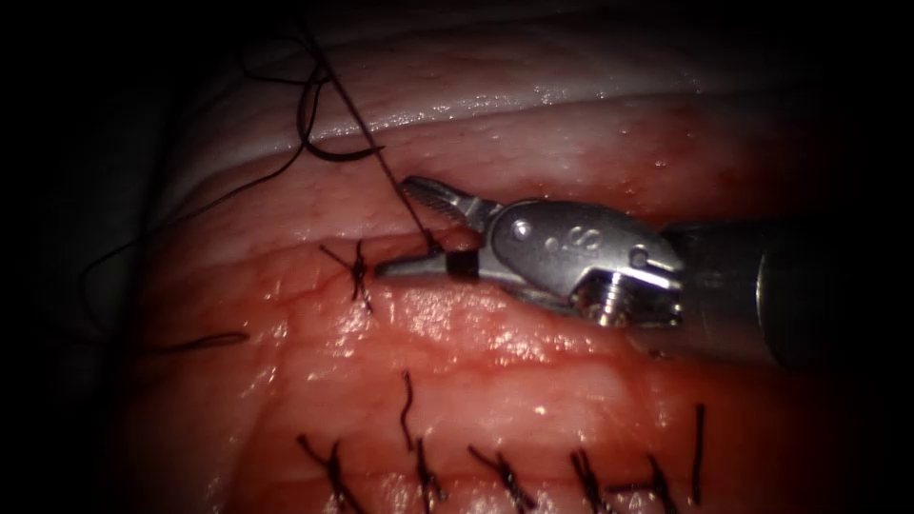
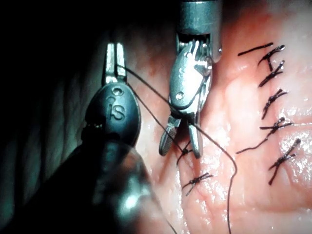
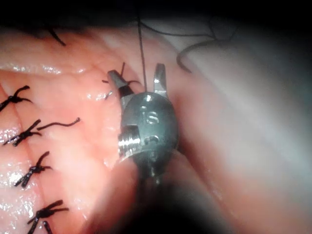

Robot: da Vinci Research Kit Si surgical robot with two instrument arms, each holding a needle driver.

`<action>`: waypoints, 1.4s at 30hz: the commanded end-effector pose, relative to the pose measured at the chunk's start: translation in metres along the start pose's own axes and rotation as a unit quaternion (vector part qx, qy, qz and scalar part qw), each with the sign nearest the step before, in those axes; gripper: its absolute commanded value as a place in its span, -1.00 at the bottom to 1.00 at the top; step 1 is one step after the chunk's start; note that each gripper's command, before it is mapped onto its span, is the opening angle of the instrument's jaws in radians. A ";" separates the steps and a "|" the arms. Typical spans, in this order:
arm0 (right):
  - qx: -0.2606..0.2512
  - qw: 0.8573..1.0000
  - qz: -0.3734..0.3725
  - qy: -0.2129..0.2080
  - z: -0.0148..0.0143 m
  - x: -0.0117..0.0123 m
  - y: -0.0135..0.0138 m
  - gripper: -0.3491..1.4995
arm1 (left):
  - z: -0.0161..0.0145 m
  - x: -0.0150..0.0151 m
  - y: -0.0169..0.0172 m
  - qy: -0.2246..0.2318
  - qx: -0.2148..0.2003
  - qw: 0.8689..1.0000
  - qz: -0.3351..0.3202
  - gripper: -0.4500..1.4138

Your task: Wound Closure

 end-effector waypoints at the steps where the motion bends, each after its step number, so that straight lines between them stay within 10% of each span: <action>1: -0.002 1.000 -0.004 0.002 0.0016 -0.0001 -0.0004 0.29 | 0.0005 -0.0002 -0.0003 0.001 0.000 1.000 0.001 -1.00; 24: -0.027 0.999 -0.020 0.028 0.0048 -0.0011 0.0002 -0.02 | 0.0005 0.0008 0.0005 0.003 -0.004 1.000 0.004 -1.00; 28: -0.028 0.999 -0.021 0.028 0.0051 -0.0013 0.0003 -0.26 | 0.0004 0.0009 0.0007 0.006 -0.005 1.000 0.005 -1.00; 31: -0.029 0.999 -0.022 0.028 0.0054 -0.0015 0.0008 -1.00 | 0.0005 0.0009 0.0009 0.006 -0.008 1.000 0.006 -1.00; 39: -0.045 0.998 0.002 0.045 0.0045 -0.0011 0.0009 -1.00 | 0.0004 0.0010 0.0016 0.006 -0.011 1.000 0.009 -1.00; 40: -0.043 0.998 -0.028 0.045 0.0040 -0.0011 0.0011 -0.07 | 0.0004 0.0010 0.0019 0.009 -0.012 1.000 0.011 -1.00; 42: -0.035 0.997 -0.048 0.045 0.0026 -0.0011 0.0018 0.62 | 0.0004 0.0013 0.0024 0.013 -0.014 1.000 0.013 -1.00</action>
